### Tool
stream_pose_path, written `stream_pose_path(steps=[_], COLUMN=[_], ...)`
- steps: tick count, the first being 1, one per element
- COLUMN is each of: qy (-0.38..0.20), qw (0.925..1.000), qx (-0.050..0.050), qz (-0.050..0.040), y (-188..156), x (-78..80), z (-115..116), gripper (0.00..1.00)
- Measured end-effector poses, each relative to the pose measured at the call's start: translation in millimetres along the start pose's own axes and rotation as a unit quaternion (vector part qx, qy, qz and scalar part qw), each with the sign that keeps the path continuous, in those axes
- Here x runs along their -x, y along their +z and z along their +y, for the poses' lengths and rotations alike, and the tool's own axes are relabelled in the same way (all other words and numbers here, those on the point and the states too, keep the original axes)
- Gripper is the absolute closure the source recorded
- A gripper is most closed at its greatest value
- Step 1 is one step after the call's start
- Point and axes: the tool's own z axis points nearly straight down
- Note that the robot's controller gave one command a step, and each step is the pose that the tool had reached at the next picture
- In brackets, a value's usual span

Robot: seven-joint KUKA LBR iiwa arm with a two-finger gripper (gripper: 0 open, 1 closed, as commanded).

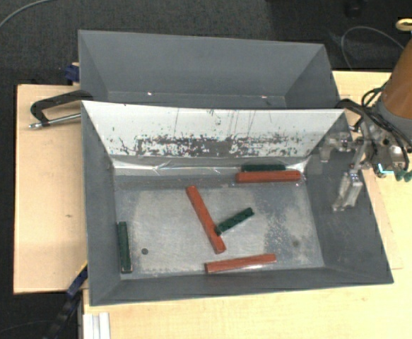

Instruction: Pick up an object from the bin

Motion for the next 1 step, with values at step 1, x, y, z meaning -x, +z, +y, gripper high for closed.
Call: stream_pose_path(steps=[1], qy=[-0.029], qw=[0.9996], qx=[0.001], qz=[0.0003], y=[86.1], x=[9.6], z=[57.4], gripper=[0.0])
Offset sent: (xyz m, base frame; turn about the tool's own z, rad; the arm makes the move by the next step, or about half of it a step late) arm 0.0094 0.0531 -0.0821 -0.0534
